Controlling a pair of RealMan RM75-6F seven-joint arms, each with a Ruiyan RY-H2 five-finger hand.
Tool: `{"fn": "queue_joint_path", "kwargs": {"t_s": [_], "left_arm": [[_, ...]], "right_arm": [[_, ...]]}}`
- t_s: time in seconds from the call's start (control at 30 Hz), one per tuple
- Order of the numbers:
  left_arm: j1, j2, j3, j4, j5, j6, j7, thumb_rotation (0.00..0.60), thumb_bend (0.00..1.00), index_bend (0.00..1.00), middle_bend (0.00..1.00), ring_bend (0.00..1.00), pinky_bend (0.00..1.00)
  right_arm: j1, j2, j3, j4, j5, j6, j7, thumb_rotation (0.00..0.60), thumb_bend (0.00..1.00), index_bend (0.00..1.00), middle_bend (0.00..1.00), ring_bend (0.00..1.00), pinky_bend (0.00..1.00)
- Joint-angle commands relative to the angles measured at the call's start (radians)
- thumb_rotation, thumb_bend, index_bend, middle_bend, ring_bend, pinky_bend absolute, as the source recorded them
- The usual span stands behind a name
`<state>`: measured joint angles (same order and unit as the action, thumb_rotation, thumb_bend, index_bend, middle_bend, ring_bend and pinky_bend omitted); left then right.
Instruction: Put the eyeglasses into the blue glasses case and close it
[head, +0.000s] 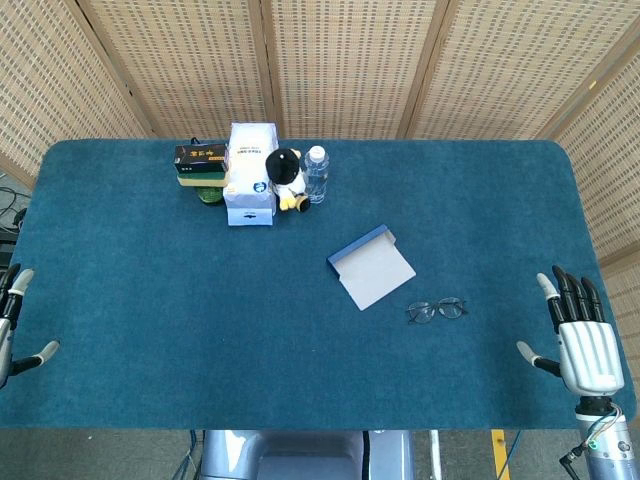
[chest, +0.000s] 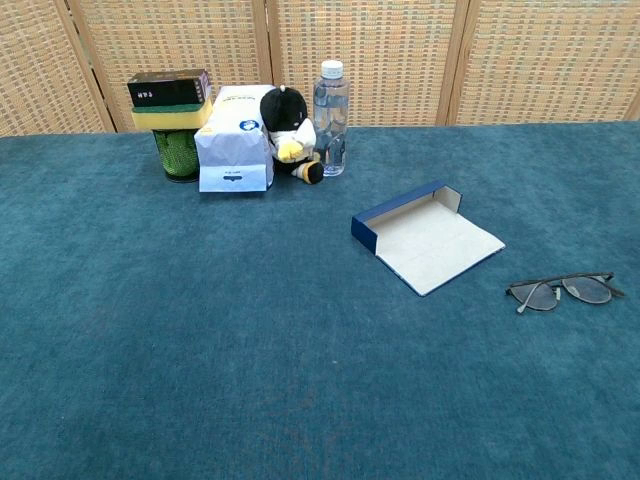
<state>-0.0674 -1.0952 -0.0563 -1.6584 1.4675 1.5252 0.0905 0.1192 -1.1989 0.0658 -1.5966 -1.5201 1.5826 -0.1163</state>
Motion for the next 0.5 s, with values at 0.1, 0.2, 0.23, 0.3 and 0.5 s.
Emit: {"fn": "queue_joint_path", "kwargs": {"t_s": [0.1,0.2,0.23,0.3,0.5], "left_arm": [[-0.001,-0.003,0.003,0.006,0.005,-0.003,-0.002,0.600,0.00,0.00,0.00,0.00,0.00],[0.000,-0.003,0.002,0.008,0.005,-0.002,-0.006,0.600,0.00,0.00,0.00,0.00,0.00],[0.000,-0.003,0.002,0.008,0.005,-0.002,-0.006,0.600,0.00,0.00,0.00,0.00,0.00],[0.000,-0.003,0.001,0.008,0.005,-0.002,-0.009,0.600,0.00,0.00,0.00,0.00,0.00],[-0.013,-0.012,0.001,0.029,0.020,-0.013,-0.013,0.600,0.00,0.00,0.00,0.00,0.00]], "right_arm": [[-0.004,0.010,-0.002,-0.014,0.005,-0.012,-0.010,0.600,0.00,0.00,0.00,0.00,0.00],[-0.003,0.012,-0.002,-0.018,0.005,-0.021,-0.013,0.600,0.00,0.00,0.00,0.00,0.00],[-0.002,0.012,-0.002,-0.018,0.004,-0.022,-0.013,0.600,0.00,0.00,0.00,0.00,0.00],[0.002,0.010,-0.004,-0.014,-0.006,-0.028,-0.008,0.600,0.00,0.00,0.00,0.00,0.00],[0.089,-0.009,-0.005,0.051,-0.074,-0.134,0.065,0.600,0.00,0.14,0.00,0.00,0.00]]}}
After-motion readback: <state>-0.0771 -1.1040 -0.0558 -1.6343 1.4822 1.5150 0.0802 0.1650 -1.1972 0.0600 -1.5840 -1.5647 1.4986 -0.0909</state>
